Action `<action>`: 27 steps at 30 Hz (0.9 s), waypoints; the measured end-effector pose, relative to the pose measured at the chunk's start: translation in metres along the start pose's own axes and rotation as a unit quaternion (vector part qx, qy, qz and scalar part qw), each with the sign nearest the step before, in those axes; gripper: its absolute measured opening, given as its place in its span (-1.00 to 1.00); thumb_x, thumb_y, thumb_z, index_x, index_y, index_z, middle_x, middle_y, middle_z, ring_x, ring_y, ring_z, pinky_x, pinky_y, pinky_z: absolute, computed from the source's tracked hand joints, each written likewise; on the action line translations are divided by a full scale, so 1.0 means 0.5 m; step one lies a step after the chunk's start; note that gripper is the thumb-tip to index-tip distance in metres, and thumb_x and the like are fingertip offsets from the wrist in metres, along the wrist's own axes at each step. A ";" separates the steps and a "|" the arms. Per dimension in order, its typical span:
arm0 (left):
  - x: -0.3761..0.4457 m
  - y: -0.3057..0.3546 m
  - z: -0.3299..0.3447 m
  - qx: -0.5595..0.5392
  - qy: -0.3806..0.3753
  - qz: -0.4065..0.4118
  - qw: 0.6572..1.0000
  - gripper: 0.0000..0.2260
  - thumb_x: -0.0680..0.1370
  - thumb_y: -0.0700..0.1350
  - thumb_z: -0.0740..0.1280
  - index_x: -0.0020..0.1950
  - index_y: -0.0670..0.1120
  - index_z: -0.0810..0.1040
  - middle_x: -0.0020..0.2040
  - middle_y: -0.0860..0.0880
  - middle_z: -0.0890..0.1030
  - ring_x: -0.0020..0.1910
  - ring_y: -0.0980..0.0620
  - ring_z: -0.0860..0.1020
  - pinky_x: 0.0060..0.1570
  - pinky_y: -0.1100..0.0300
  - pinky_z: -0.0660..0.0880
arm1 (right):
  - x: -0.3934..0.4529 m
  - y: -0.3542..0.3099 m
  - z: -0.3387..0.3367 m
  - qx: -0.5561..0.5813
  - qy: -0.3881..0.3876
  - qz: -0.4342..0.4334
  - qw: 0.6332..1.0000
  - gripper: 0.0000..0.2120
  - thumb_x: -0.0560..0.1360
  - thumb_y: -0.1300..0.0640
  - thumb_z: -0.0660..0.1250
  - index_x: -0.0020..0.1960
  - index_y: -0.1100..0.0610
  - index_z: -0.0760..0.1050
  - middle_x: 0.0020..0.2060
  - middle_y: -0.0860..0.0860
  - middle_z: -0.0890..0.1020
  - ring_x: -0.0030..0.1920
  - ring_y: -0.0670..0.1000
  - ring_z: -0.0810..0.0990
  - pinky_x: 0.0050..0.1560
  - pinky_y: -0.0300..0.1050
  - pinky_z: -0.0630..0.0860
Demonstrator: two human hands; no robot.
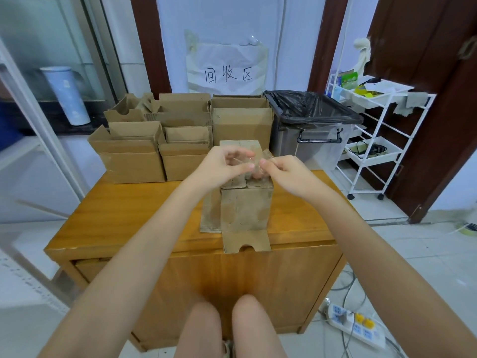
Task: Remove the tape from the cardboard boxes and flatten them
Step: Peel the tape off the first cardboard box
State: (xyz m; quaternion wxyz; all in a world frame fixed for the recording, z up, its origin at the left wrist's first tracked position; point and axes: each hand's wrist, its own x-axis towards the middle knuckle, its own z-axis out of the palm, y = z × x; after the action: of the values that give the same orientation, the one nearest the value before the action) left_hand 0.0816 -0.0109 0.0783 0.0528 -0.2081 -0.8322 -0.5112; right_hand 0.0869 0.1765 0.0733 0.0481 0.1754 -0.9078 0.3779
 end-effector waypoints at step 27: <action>-0.031 -0.010 0.028 -0.065 0.005 0.001 0.998 -0.82 0.65 -0.05 0.14 0.01 -0.06 0.50 0.00 0.04 0.59 -0.02 0.27 0.54 -0.02 0.46 0.42 | 0.016 0.017 0.009 0.050 0.017 -0.010 0.999 -0.52 0.51 -0.23 0.23 -0.12 0.17 0.67 -0.15 0.23 0.67 -0.02 0.20 0.63 0.16 0.13 0.50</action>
State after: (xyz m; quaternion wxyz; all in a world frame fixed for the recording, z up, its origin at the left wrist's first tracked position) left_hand 0.0957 -0.0052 0.0629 0.0440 -0.2092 -0.7967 -0.5653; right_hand 0.0767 0.1767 0.0663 0.0582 0.1804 -0.8848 0.4256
